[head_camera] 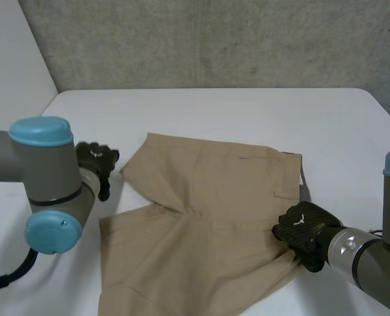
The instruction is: Fold the shorts.
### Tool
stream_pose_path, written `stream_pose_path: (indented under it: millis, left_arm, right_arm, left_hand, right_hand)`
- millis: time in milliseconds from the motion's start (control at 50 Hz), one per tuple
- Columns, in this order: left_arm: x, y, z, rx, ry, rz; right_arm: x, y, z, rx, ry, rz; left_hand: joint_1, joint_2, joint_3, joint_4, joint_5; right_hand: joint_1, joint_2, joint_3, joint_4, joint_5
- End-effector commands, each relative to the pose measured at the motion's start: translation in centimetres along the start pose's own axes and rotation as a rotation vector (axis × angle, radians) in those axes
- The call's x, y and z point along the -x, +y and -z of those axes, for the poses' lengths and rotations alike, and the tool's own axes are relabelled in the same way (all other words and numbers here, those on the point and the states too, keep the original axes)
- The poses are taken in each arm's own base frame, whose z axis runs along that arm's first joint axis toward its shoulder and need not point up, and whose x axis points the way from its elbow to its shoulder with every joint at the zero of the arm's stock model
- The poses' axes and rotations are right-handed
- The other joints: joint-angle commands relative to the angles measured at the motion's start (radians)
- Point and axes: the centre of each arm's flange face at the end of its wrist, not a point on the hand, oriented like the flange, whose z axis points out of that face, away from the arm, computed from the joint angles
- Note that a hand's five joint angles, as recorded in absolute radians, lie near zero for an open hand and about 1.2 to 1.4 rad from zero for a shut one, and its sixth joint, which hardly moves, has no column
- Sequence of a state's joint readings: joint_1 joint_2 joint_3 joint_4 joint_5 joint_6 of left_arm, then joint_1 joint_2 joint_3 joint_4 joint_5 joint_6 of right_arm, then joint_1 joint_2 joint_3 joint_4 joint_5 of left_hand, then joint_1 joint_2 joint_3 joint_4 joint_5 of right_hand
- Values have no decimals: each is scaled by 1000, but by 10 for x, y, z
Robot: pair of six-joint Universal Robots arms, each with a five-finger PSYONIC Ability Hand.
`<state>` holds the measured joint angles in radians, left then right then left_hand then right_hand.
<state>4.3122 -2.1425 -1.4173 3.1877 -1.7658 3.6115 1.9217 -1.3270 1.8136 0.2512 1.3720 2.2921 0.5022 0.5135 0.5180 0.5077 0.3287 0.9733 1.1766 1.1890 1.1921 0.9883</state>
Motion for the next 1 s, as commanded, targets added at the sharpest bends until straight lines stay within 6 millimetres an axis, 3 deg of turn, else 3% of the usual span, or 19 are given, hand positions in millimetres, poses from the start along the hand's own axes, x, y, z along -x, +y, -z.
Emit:
stream_pose_path:
  millis: [20,120,320,560,620,640,720,840,1000]
  left_arm:
    - [-3,-47,7,-240,38,22]
    - [-15,-60,1,-343,144,11]
    - [-35,-38,-36,-247,265,-16]
    - [-34,-24,-44,-137,312,-136]
    - [-34,-23,-44,-131,306,-136]
    - [-33,-23,-44,-128,304,-132]
    - [-31,-24,-42,-120,300,-131]
    - [-18,-14,-46,-50,222,-130]
    - [-13,21,-43,81,194,-129]
  right_arm:
    - [0,0,0,0,0,-2]
    - [1,0,0,0,-3,0]
    - [0,2,0,6,-2,-6]
    - [-1,2,-1,2,5,-6]
    - [-2,1,-2,-6,14,-3]
    - [-2,1,-2,-5,13,-4]
    - [-2,1,-2,-6,14,-3]
    - [-2,1,-2,-8,16,-3]
    - [0,1,-2,-9,12,1]
  left_hand:
    - [-19,-30,-34,-24,-20]
    - [-7,-18,-23,-12,-8]
    - [-16,-27,-31,-21,-17]
    - [-7,-18,-23,-13,-8]
    - [221,210,206,216,220]
    - [460,449,445,455,459]
    - [893,881,877,887,892]
    - [894,883,878,889,893]
    - [894,883,878,889,893]
  right_hand:
    - [423,220,207,204,233]
    - [423,220,207,204,233]
    - [423,220,207,204,233]
    - [423,220,207,204,233]
    - [423,220,207,204,233]
    - [423,220,207,204,233]
    - [423,220,207,204,233]
    - [423,220,207,204,233]
    - [423,220,207,204,233]
